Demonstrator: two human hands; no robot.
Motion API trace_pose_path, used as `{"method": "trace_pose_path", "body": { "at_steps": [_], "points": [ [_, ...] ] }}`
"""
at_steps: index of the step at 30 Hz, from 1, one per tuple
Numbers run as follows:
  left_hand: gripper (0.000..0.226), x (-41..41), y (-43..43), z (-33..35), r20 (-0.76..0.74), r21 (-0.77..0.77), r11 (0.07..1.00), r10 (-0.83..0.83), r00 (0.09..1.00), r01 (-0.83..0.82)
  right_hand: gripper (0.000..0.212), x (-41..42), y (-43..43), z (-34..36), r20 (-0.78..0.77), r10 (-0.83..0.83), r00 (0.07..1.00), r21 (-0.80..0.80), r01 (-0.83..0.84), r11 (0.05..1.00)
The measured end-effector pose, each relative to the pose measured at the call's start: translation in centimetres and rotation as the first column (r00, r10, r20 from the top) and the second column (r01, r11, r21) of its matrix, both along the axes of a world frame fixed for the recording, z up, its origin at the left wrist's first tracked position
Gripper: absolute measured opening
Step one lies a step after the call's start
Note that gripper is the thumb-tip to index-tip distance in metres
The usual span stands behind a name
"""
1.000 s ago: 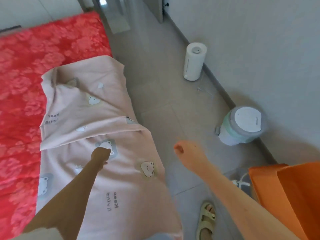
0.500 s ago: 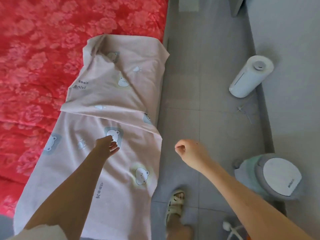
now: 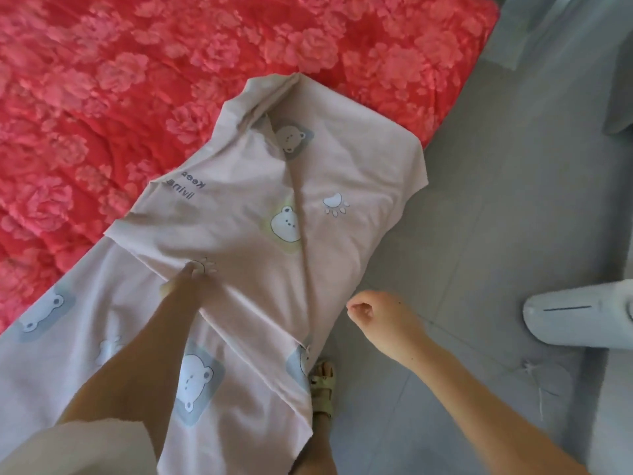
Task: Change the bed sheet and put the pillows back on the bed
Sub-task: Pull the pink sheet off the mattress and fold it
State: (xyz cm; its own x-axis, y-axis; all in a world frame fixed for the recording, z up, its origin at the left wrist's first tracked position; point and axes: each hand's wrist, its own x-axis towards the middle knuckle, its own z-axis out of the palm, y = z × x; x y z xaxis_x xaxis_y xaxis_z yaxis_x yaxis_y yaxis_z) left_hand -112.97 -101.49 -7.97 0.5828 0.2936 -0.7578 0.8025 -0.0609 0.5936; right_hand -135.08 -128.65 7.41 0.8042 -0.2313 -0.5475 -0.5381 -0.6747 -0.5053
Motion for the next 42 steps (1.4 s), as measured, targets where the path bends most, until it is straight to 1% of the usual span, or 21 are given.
{"method": "trace_pose_path", "body": {
  "at_steps": [1, 3, 4, 5, 7, 8, 10, 12, 13, 14, 15, 17, 23, 27, 29, 33, 35, 36, 38, 39, 42],
  "points": [
    [0.035, 0.5, -0.8, 0.5, 0.054, -0.067, 0.992, 0.109, 0.993, -0.105, 0.021, 1.4, -0.7, -0.3, 0.015, -0.002, 1.000, 0.032, 0.001, 0.999],
    [0.014, -0.6, -4.2, 5.5, 0.275, -0.034, 0.973, 0.227, 0.934, -0.226, 0.017, 3.6, -2.6, -0.6, 0.049, -0.076, 0.996, 0.130, 0.069, 0.989],
    [0.014, -1.2, -6.1, 8.4, 0.396, 0.066, 0.984, 0.128, 0.909, -0.167, 0.016, 4.5, -3.9, -0.6, 0.060, -0.137, 0.989, 0.184, 0.124, 0.975],
    [0.015, -2.4, -8.8, 11.2, 0.504, 0.124, 0.992, -0.052, 0.862, -0.012, 0.014, 5.2, -5.4, -0.4, 0.064, -0.193, 0.979, 0.226, 0.174, 0.958],
    [0.012, -4.9, -13.6, 14.2, 0.632, 0.326, 0.883, -0.468, 0.617, 0.336, 0.010, 6.1, -8.8, -0.2, 0.040, -0.317, 0.947, 0.319, 0.289, 0.903],
    [0.011, -6.1, -16.8, 15.5, 0.606, 0.407, 0.781, -0.619, 0.500, 0.474, 0.009, 6.4, -10.8, -0.3, 0.006, -0.399, 0.917, 0.365, 0.370, 0.855],
    [0.025, -8.5, -22.8, 15.8, 0.460, 0.566, 0.475, -0.860, 0.220, 0.673, 0.008, 6.8, -15.1, -0.8, -0.062, -0.573, 0.817, 0.402, 0.546, 0.735],
    [0.063, -9.8, -27.6, 13.5, 0.344, 0.700, 0.108, -0.917, -0.201, 0.706, 0.008, 6.8, -19.7, -1.7, -0.102, -0.689, 0.717, 0.357, 0.673, 0.648],
    [0.074, -9.8, -29.5, 12.1, 0.188, 0.738, -0.140, -0.897, -0.400, 0.660, 0.010, 6.8, -22.1, -2.2, -0.112, -0.715, 0.690, 0.322, 0.706, 0.631],
    [0.075, -9.5, -31.2, 10.7, 0.018, 0.744, -0.318, -0.870, -0.493, 0.587, 0.013, 6.8, -24.4, -2.6, -0.119, -0.718, 0.686, 0.284, 0.716, 0.637],
    [0.070, -8.7, -32.8, 10.2, -0.091, 0.691, -0.428, -0.851, -0.518, 0.582, 0.016, 6.9, -26.5, -3.0, -0.122, -0.695, 0.708, 0.254, 0.700, 0.668],
    [0.055, -6.7, -35.4, 9.7, -0.158, 0.604, -0.438, -0.885, -0.438, 0.666, 0.018, 7.7, -30.0, -3.6, -0.100, -0.626, 0.773, 0.208, 0.632, 0.747],
    [0.037, 4.0, -37.9, 10.9, -0.213, 0.700, -0.142, -0.977, 0.014, 0.700, 0.018, 12.7, -36.2, -5.2, -0.039, -0.400, 0.916, 0.153, 0.401, 0.903],
    [0.035, 11.4, -38.1, 11.8, -0.241, 0.793, -0.117, -0.962, 0.131, 0.598, 0.024, 17.0, -36.4, -7.0, -0.025, -0.207, 0.978, 0.089, 0.208, 0.974],
    [0.042, 15.1, -38.6, 12.2, -0.264, 0.825, -0.156, -0.956, 0.127, 0.543, 0.035, 19.0, -36.0, -8.1, -0.046, -0.159, 0.986, 0.117, 0.163, 0.980],
    [0.058, 22.4, -40.4, 12.4, -0.471, 0.797, -0.432, -0.882, -0.012, 0.423, 0.057, 22.5, -35.6, -10.8, -0.125, -0.037, 0.991, 0.141, 0.055, 0.989],
    [0.056, 26.3, -41.1, 12.0, -0.533, 0.769, -0.517, -0.843, -0.070, 0.375, 0.062, 23.8, -35.4, -12.5, -0.149, -0.027, 0.989, 0.158, 0.051, 0.986],
    [0.054, 28.3, -41.2, 11.6, -0.572, 0.750, -0.556, -0.817, -0.072, 0.357, 0.063, 24.5, -35.3, -13.3, -0.163, -0.049, 0.985, 0.184, 0.079, 0.980],
    [0.047, 31.6, -41.7, 10.8, -0.628, 0.730, -0.581, -0.778, 0.017, 0.359, 0.058, 25.3, -35.1, -14.9, -0.183, -0.148, 0.972, 0.266, 0.194, 0.944],
    [0.044, 33.1, -42.0, 10.5, -0.616, 0.753, -0.534, -0.778, 0.125, 0.385, 0.050, 25.6, -35.1, -15.6, -0.182, -0.201, 0.962, 0.291, 0.248, 0.924],
    [0.038, 37.2, -42.6, 9.1, -0.446, 0.852, -0.188, -0.751, 0.487, 0.489, 0.017, 26.1, -35.5, -17.3, -0.196, -0.154, 0.968, 0.306, 0.210, 0.929]
  ]
}}
